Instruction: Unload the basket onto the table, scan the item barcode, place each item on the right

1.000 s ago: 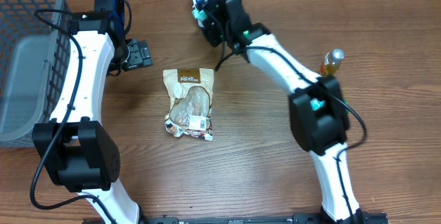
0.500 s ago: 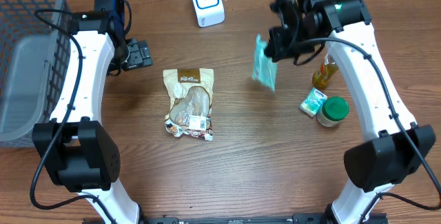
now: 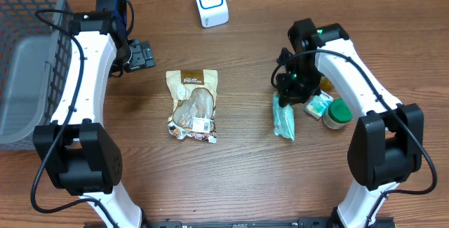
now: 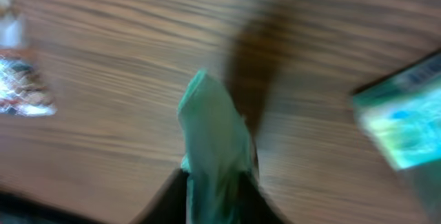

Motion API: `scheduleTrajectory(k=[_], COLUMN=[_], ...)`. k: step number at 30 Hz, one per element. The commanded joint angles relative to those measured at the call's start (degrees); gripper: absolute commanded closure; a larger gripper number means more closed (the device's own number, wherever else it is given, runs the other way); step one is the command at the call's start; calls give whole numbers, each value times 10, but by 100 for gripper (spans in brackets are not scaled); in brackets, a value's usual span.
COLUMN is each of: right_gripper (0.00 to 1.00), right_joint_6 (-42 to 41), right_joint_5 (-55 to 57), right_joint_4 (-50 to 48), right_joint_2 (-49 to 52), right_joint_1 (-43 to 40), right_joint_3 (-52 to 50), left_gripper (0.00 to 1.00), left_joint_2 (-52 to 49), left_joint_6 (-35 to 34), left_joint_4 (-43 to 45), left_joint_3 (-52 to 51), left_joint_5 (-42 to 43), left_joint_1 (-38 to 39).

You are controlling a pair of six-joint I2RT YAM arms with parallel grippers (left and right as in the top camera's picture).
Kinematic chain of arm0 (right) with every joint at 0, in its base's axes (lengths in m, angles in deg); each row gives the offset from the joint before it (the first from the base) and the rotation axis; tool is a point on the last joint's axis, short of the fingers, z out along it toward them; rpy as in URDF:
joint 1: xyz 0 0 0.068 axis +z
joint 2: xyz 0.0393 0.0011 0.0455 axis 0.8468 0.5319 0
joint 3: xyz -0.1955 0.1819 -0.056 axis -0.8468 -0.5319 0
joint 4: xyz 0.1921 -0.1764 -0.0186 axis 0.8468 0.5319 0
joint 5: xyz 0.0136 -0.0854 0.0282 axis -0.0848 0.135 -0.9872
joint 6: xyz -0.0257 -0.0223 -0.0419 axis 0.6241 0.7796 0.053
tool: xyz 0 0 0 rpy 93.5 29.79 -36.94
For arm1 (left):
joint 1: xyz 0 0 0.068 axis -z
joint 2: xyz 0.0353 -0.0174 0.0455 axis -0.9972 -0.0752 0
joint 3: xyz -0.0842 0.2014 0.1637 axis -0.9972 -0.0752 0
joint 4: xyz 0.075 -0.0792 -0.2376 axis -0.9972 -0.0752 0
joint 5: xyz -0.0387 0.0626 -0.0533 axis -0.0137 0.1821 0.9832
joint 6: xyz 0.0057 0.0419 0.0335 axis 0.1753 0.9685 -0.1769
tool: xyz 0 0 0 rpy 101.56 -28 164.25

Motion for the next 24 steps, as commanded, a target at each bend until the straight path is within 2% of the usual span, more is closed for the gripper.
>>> scheduleTrajectory(k=[1,3,5,7,10,13,17,24], right_gripper=[48,21,13,10,12,19,28,31], right_joint_6=[-3,-23,-35,-70,-131,-135,-135,-181], right_joint_5=[87,103,106,105,93,38,28,30], right_joint_4=[-21,-50,-79,-107,-115,-87,-35,-2], right_joint_2=[-4,-4,-4,-4,-4,-4,-4,-4], right_joint_1=[0,0,0,1,9,24,50,115], right_joint_3=[-4,-4,-4,-4,-4,-4,-4,-5], left_gripper=[0,0,0,1,1,1,0,0], left_joint_2=[9,9,9,9,9,9,9,9], left_joint_6=[2,2,2,2,2,2,2,2], left_joint_4=[1,1,1,1,1,1,1,1], left_joint_3=[9,9,9,9,9,9,9,9], left_joint_5=[-7,-7,-7,-7,-7,-7,-7,-7], left_joint_1=[4,4,4,4,4,4,4,4])
